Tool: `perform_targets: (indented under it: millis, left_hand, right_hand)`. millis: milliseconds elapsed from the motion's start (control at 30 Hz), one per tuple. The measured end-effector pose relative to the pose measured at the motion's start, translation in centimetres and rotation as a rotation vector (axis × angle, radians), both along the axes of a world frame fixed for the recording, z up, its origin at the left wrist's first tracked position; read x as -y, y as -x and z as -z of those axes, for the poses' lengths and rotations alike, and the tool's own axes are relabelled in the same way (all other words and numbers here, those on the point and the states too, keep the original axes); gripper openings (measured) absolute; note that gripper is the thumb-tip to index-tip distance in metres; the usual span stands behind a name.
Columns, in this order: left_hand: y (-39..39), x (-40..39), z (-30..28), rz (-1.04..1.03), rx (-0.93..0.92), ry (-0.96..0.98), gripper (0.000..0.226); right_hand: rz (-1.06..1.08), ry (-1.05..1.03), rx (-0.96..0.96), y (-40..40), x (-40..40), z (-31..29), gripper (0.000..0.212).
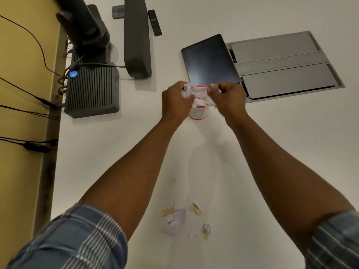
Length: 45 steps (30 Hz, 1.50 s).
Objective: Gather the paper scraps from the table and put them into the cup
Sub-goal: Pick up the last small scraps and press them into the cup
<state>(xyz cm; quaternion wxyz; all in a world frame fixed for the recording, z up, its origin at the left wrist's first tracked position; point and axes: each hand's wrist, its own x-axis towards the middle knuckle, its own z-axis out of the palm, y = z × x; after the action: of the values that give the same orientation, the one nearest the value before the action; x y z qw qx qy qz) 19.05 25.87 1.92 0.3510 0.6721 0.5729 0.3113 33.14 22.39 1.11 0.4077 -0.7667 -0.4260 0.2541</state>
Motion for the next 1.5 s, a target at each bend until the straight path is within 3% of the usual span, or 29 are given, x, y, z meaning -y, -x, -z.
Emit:
perform_targets:
  millis: [167, 300, 500, 667, 933, 1067, 1200, 1333, 1500]
  left_hand:
    - [-2.9, -3.2, 0.6, -0.009, -0.187, -0.057, 0.023]
    - [-3.8, -3.6, 1.9, 0.052, -0.279, -0.049, 0.024]
    - [-3.3, -2.7, 1.9, 0.221, -0.266, -0.024, 0.039]
    - [-2.5, -1.6, 1.7, 0.277, -0.178, 0.044, 0.053]
    - [-1.7, -0.9, 3.5, 0.278, -0.231, -0.137, 0.035]
    - [-2.0, -1.4, 3.8, 0.161, -0.078, -0.023, 0.009]
    - [-2.5, -1.9, 3.8, 0.17, -0.138, -0.036, 0.008]
    - [-2.9, -2.3, 4.0, 0.247, -0.333, -0.237, 0.02]
    - [-2.2, -1.8, 4.4, 0.173, -0.137, -0.207, 0.01]
  right_hand:
    - [-0.004, -0.031, 0.099, -0.2, -3.0, 0.2, 0.028]
    - [-0.086, 0.071, 0.16, 0.5, -3.8, 0.3, 0.026]
    - [-0.235, 0.128, 0.076, 1.3, -3.3, 0.5, 0.027]
    - [-0.306, 0.158, 0.255, 0.8, -2.7, 0.9, 0.039]
    - [-0.27, 0.104, 0.43, 0.3, -2.1, 1.5, 0.034]
    - [-0.28, 0.093, 0.421, 0.3, -1.8, 1.8, 0.036]
    - [-0.29, 0.091, 0.421, 0.3, -1.9, 1.7, 0.034]
    - [-0.299, 0.121, 0.46, 0.6, -2.1, 1.6, 0.032]
    - [-0.454, 0.142, 0.694, 0.3, -1.9, 1.7, 0.021]
